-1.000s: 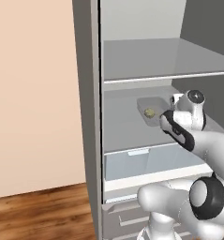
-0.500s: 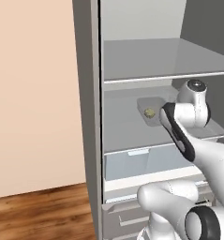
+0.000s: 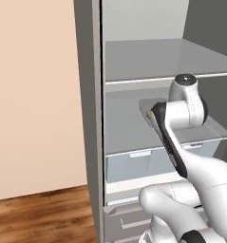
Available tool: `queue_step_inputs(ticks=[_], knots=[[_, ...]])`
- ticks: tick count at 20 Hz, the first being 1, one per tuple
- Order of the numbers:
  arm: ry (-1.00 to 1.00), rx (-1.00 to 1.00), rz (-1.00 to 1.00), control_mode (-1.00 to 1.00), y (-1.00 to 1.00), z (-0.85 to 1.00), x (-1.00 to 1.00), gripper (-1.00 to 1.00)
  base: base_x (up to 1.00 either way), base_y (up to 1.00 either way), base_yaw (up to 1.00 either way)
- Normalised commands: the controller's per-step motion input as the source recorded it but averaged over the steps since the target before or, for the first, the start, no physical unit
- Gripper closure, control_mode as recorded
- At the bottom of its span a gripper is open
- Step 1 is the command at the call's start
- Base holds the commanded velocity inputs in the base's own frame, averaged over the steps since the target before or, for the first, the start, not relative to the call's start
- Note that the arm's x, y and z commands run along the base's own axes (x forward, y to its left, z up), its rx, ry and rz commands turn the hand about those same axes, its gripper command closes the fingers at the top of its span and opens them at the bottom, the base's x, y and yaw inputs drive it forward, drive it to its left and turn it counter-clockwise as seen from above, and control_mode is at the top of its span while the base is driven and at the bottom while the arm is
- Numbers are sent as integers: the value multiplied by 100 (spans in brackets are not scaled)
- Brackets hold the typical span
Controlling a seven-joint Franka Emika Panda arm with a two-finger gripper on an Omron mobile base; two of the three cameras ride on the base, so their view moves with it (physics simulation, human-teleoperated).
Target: Place two dumplings into each of the tupperware containers and then place the containers in the fridge.
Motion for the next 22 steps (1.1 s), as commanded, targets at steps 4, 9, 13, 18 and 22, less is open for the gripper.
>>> queue_step_inputs(ticks=[4,9,13,18,22], knots=[[11,28,-33,-100,-21,49,-67,-100,0,0,0],[5,26,-27,-100,14,15,-74,-100,0,0,0],[-2,5,-12,-100,63,4,-58,-100,0,0,0],[-2,0,-8,-100,31,4,-32,-100,0,0,0],[-4,0,-9,-100,6,0,-41,-100,0,0,0]])
